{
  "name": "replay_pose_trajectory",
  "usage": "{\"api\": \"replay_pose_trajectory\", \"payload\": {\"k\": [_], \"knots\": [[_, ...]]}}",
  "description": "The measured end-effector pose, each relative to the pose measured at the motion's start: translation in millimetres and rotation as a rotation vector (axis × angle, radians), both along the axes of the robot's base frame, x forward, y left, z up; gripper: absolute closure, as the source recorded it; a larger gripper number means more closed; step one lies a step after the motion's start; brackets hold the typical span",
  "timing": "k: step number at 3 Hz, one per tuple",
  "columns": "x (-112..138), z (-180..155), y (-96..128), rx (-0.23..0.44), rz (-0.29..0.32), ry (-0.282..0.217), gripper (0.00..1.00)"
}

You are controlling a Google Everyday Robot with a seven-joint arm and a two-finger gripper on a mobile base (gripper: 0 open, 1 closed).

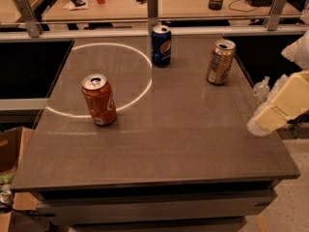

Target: Move coke can near pepsi can

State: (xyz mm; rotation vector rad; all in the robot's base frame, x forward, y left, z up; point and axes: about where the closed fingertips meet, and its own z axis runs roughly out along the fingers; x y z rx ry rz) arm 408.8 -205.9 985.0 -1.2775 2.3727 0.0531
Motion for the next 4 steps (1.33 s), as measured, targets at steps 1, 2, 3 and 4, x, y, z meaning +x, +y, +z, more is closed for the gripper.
{"api": "replay_pose_trajectory", "payload": {"k": [1, 2, 3, 4], "knots": [[-30.0, 2.0, 16.3, 0.185, -0.171, -0.053, 0.00], [-49.8, -14.8, 26.8, 0.315, -0.254, -0.117, 0.00], [-52.5, -48.4, 26.9, 0.403, -0.282, -0.194, 0.00], [-36.3, -83.5, 14.6, 0.477, -0.324, -0.273, 0.00]]}}
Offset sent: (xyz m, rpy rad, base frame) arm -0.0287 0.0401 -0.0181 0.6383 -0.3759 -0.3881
